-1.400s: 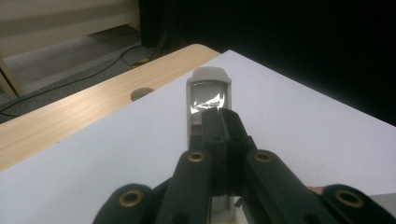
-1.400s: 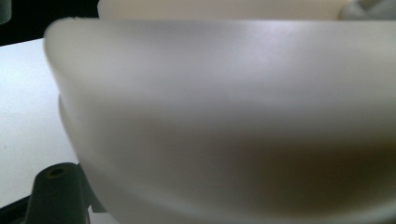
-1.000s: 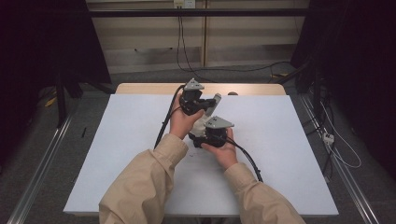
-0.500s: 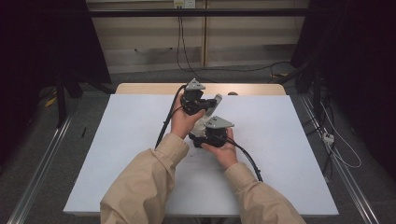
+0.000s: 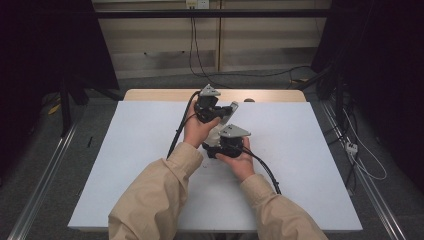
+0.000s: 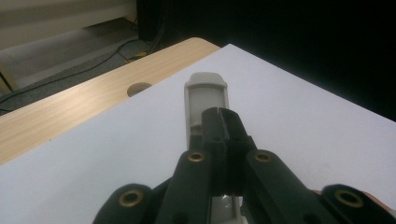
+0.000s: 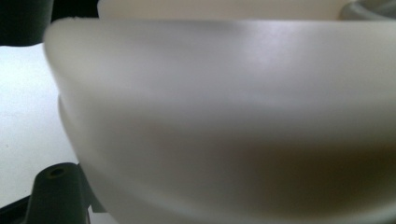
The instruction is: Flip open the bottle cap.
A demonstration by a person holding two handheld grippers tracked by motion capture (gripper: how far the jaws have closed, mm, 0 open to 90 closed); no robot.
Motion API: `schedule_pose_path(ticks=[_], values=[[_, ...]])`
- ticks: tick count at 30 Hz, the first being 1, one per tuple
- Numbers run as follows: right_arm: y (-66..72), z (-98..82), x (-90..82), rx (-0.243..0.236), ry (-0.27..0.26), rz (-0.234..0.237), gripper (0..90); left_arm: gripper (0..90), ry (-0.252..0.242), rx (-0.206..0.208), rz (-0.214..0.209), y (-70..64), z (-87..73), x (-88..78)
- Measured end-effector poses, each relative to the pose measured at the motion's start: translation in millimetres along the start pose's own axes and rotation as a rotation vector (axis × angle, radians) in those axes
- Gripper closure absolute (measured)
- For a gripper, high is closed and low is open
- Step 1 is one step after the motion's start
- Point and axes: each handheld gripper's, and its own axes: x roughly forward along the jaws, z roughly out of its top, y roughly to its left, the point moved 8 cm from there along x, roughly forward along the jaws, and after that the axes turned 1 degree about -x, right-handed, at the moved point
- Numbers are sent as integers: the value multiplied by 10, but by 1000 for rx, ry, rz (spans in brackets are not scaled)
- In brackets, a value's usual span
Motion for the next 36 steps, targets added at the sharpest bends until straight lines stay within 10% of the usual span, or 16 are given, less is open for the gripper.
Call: schedule_pose_path(ticks=[36], values=[[0,-2,-8,-7,3,8,187,900,25,7,-15,13,-55,107]])
